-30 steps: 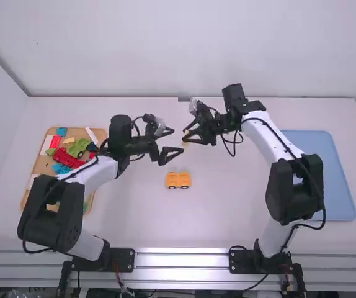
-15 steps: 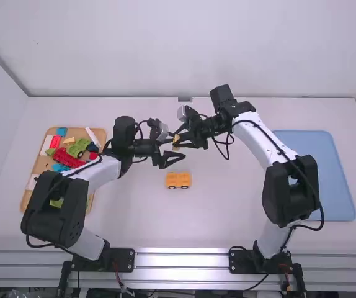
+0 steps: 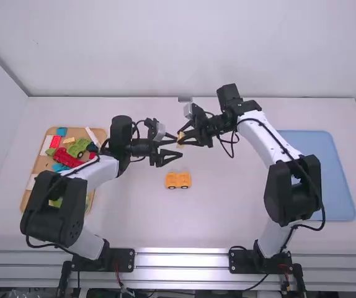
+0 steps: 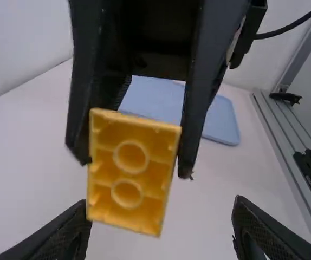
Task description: Assemble lego blocks to make yellow taxi
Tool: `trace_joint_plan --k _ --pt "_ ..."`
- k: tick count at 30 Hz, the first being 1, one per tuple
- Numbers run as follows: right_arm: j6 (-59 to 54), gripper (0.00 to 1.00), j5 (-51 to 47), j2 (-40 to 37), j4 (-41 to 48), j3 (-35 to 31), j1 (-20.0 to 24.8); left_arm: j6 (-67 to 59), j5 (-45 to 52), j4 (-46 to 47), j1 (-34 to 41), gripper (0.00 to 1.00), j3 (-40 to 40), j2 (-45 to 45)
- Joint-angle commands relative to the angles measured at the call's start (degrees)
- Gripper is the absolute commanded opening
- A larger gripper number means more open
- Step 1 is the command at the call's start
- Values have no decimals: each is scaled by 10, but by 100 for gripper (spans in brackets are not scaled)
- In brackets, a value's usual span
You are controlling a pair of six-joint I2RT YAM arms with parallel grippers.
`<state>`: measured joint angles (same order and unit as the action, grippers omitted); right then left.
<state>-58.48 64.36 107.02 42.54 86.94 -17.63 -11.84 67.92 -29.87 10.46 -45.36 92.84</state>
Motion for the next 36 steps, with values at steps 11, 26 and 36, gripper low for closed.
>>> trace_joint_plan --k 11,26,36 --pt "-1 20 3 -13 3 6 -7 -5 16 -8 5 34 -3 0" --pt "180 87 150 -14 -171 5 42 111 -69 -191 8 4 -3 0" --pt "145 77 151 -14 -177 4 21 151 -69 -231 8 7 -3 0"
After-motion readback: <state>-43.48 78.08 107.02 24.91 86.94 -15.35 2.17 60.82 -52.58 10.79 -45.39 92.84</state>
